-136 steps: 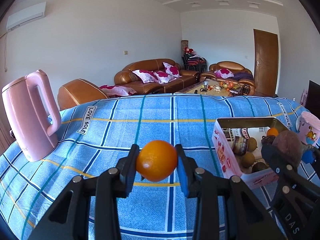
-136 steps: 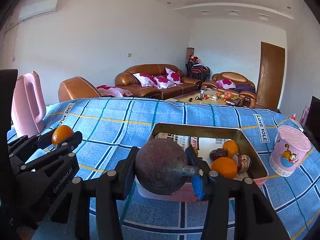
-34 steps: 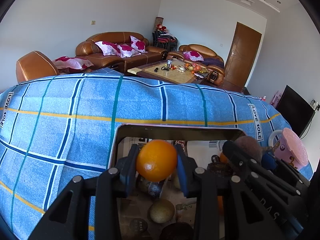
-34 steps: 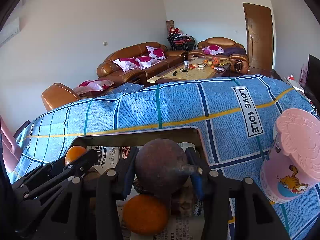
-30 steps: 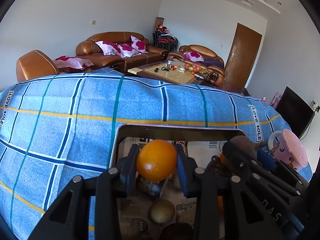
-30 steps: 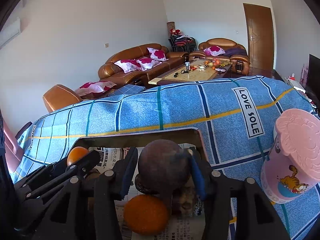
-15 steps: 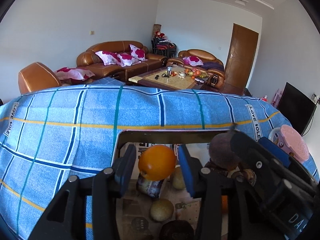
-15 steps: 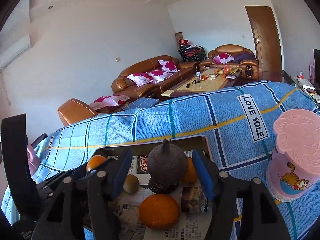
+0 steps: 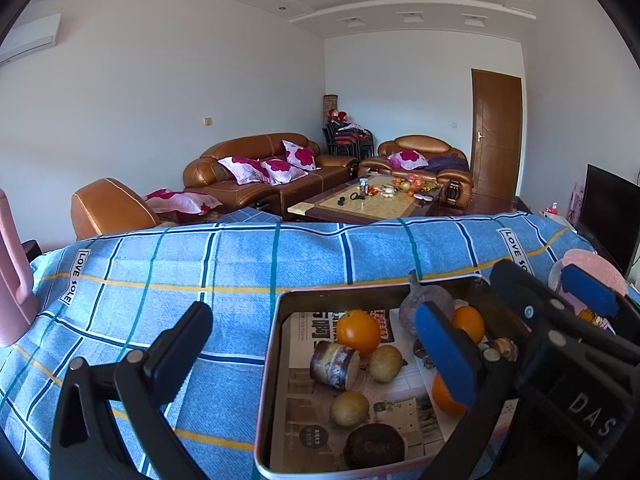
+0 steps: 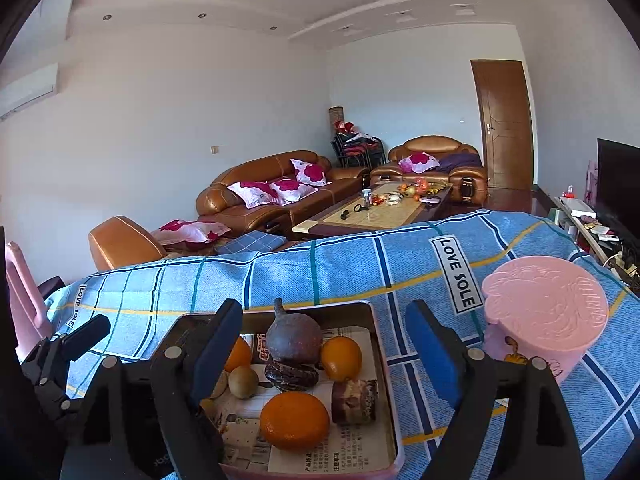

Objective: Organize fruits

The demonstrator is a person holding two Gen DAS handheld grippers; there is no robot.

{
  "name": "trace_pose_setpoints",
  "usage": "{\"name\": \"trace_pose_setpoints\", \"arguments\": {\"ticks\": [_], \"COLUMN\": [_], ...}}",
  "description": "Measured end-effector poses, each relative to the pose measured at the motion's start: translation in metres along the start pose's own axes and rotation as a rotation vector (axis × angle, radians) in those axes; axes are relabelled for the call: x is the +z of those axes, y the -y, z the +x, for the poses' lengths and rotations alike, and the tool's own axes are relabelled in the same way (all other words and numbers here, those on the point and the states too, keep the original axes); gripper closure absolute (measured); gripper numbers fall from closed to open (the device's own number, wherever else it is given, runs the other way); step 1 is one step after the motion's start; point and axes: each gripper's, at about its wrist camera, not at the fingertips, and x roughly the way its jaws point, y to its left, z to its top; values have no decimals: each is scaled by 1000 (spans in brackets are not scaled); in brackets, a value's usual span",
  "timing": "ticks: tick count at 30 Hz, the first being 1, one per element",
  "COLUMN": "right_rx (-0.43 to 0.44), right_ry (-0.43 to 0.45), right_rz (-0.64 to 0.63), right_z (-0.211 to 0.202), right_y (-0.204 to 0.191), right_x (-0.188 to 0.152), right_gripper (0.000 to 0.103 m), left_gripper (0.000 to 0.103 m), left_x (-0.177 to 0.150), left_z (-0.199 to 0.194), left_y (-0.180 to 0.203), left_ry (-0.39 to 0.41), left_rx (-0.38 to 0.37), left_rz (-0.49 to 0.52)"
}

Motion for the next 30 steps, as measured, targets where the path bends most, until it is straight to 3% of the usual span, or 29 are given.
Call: {"name": "trace_pose_setpoints", "arguments": {"ticks": [15, 30], "right_rx": [-52, -73], "right_ry": [145, 189], "right_rz": [-71, -98], "right_z": [-43, -77], "right_y": [-14, -22], "right_x": [-15, -25], "right_gripper": [18, 18], "left_gripper": [0, 0], "left_x": [-17, -28], "left_z": [-42, -70], "left_y": [-15, -21], "left_ry": [70, 102], "left_rx": [45, 56], "left_rz": [1, -5]}}
